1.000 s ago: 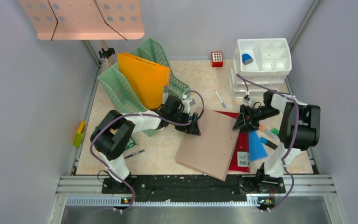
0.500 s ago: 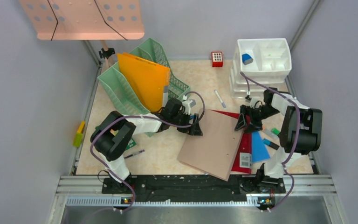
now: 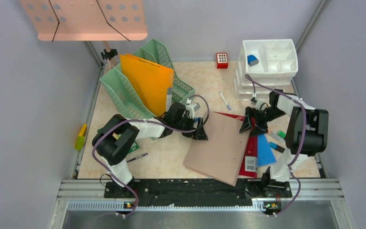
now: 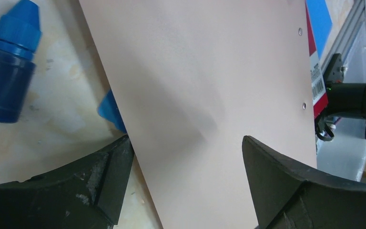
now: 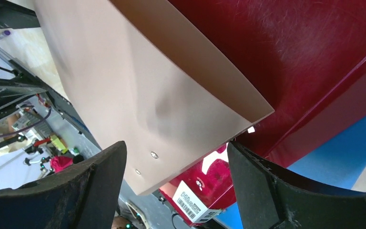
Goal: Organize the desk
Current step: Pick up the folder from the center of the board.
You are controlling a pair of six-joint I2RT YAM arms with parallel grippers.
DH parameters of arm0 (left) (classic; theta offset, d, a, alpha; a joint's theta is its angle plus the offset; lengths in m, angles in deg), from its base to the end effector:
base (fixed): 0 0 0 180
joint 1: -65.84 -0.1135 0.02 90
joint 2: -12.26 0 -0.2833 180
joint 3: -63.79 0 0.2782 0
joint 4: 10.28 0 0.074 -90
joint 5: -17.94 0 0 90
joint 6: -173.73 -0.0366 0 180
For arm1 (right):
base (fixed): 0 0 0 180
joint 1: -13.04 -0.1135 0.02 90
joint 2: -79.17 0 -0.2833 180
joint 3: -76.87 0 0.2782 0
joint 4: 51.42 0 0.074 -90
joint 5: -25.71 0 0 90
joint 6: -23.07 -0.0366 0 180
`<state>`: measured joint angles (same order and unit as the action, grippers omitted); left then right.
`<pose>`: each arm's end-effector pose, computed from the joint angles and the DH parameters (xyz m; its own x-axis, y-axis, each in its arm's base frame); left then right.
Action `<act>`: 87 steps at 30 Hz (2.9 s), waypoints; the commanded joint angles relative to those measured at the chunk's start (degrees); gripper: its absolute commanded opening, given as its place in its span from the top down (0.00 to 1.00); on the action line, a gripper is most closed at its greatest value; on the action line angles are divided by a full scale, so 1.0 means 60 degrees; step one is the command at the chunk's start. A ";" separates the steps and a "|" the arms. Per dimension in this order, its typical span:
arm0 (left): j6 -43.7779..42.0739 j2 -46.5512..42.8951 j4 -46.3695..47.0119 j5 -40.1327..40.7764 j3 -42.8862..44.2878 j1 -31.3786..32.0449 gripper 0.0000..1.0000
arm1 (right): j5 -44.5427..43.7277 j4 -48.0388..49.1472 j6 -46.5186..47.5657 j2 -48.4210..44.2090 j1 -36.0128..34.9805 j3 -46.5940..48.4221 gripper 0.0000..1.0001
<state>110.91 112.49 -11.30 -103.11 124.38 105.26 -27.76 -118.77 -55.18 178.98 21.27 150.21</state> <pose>0.2696 -0.2460 0.1462 -0.8343 0.1792 -0.5213 0.5229 0.5567 -0.6455 0.3103 -0.0229 0.1655 -0.9982 -0.0210 -0.0557 -0.0501 0.8021 0.5950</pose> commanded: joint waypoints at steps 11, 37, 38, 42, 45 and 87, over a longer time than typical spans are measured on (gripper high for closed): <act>0.0495 0.0785 0.0699 -0.1690 -0.0591 0.0403 0.12 | 0.2024 0.1834 0.0207 0.0586 -0.0169 -0.0390 0.23; 0.0614 0.0513 0.0542 -0.0863 -0.0708 0.0375 0.13 | 0.0389 0.0956 0.0807 0.0025 0.0008 0.1299 0.21; 0.0605 0.0490 0.0492 -0.0802 -0.0695 0.0374 0.13 | 0.0340 0.0758 0.0898 -0.0008 0.0061 0.1419 0.21; 0.0597 0.0468 0.0357 -0.0675 -0.0648 0.0374 0.13 | 0.0156 0.0146 0.1258 -0.0209 0.0137 0.1581 0.20; 0.0569 0.0484 0.0294 -0.0615 -0.0611 0.0377 0.12 | 0.0076 -0.0140 0.1468 -0.0434 0.0137 0.1422 0.20; 0.0594 0.0766 0.0372 -0.0797 -0.0533 0.0374 0.12 | 0.3622 -0.0965 0.3167 0.1346 -0.0429 0.0510 0.30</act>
<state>116.92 114.04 -6.73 -113.75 121.26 107.12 -13.11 -122.16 -40.01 186.85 19.89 153.16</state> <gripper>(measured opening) 0.872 0.717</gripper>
